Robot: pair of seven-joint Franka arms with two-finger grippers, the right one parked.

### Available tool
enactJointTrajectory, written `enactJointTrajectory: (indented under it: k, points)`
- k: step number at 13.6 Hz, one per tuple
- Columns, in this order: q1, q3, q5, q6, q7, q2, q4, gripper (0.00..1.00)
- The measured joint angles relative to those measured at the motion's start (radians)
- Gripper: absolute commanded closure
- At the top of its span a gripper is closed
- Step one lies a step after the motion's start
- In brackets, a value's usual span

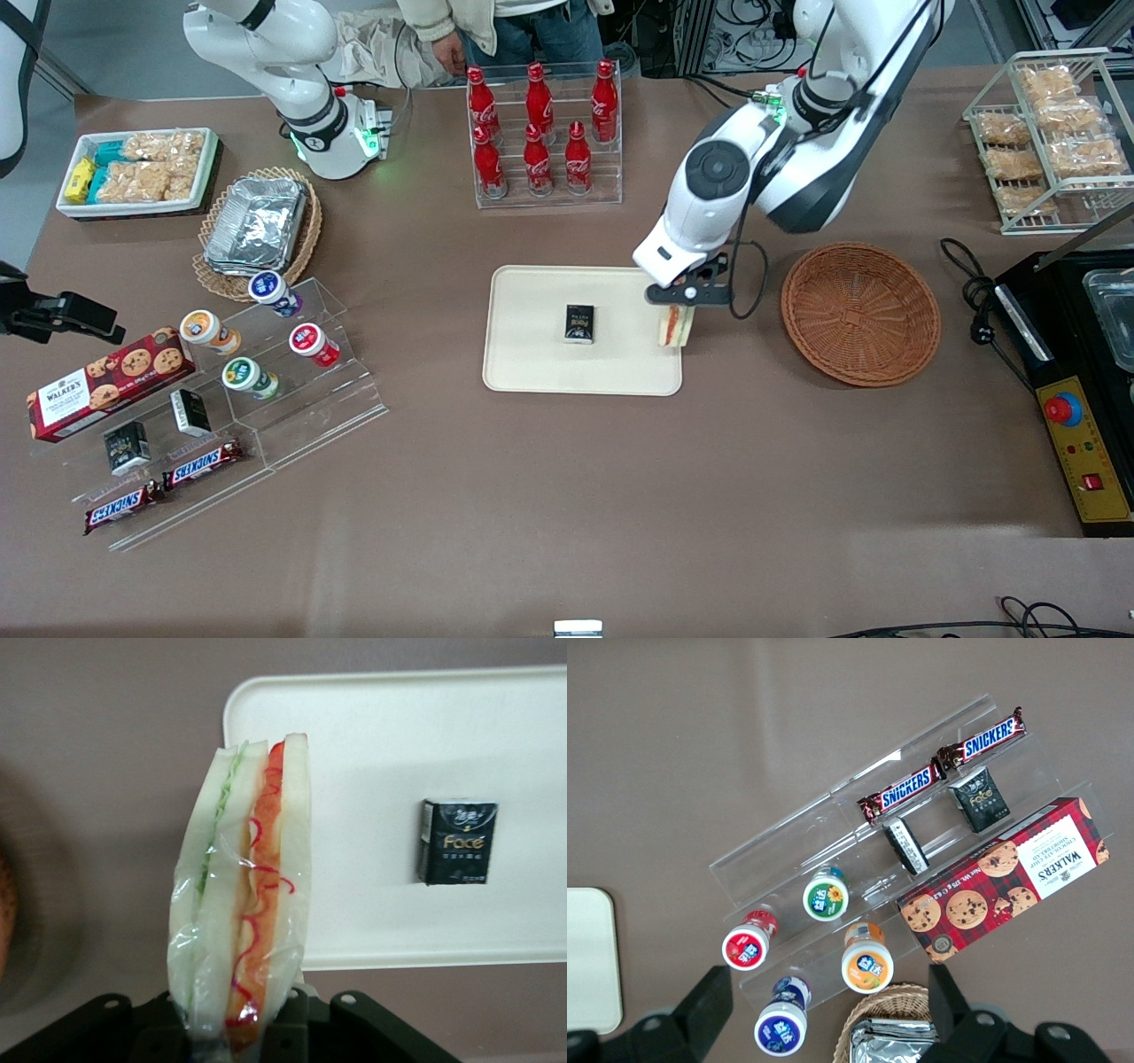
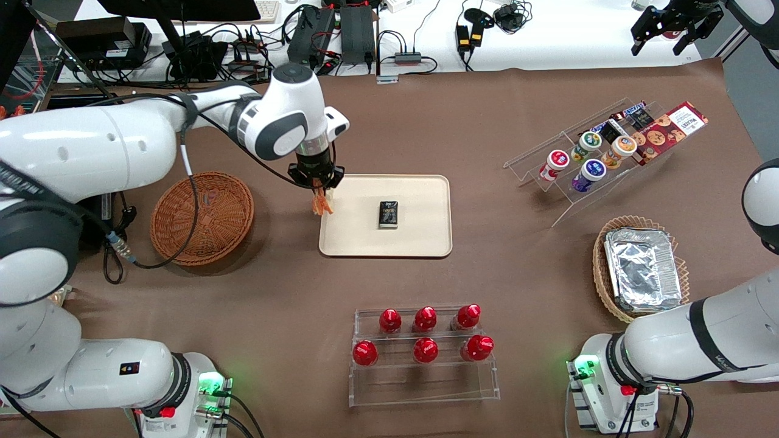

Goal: Place sandwich from basket to tray

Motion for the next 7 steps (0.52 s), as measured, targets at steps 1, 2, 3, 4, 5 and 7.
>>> enactJointTrajectory:
  k: [1, 2, 3, 4, 5, 7]
  points:
    - [-0.015, 0.002, 0.042, 0.018, -0.016, 0.048, -0.001, 1.00]
    - [-0.037, 0.006, 0.104, 0.036, -0.066, 0.095, -0.001, 1.00]
    - [-0.056, 0.008, 0.175, 0.051, -0.135, 0.138, -0.001, 1.00]
    - [-0.068, 0.009, 0.233, 0.063, -0.199, 0.176, -0.001, 1.00]
    - [-0.074, 0.009, 0.269, 0.075, -0.243, 0.208, -0.001, 1.00]
    - [-0.077, 0.010, 0.290, 0.095, -0.267, 0.243, 0.000, 1.00]
